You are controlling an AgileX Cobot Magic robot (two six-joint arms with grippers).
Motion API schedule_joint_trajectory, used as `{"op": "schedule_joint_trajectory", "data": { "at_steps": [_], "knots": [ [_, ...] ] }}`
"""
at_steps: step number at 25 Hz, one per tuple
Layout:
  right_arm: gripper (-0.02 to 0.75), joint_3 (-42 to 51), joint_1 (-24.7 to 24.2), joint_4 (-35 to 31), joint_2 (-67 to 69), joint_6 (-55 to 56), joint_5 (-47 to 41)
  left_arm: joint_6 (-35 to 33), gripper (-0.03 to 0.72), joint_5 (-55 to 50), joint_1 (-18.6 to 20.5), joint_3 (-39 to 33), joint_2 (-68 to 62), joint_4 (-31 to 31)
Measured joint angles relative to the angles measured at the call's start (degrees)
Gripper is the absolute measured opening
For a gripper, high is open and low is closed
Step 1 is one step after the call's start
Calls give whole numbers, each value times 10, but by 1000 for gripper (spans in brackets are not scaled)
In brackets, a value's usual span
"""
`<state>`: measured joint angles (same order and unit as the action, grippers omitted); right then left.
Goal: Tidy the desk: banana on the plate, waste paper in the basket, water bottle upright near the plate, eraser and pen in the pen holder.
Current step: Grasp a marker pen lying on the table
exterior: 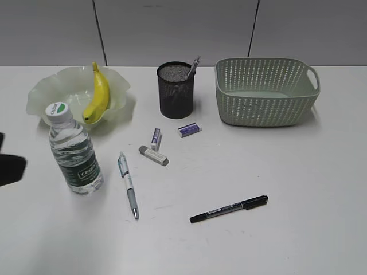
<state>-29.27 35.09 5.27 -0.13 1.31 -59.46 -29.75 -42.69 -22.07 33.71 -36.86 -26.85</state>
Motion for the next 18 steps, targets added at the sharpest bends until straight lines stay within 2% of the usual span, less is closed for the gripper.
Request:
{"op": "schedule_joint_trajectory", "data": {
  "at_steps": [3,7,13,18],
  "knots": [
    [237,1,0,-3,-3,-2,0,-105,435,12,-1,36,-131,-91],
    [237,1,0,-4,-3,-3,0,-176,435,17,-33,111,-265,-120],
    [237,1,0,-4,-3,-3,0,-190,435,22,-139,251,-448,-50],
    [237,1,0,-4,-3,-3,0,-190,451,26,-208,339,-583,17]
  ]
}}
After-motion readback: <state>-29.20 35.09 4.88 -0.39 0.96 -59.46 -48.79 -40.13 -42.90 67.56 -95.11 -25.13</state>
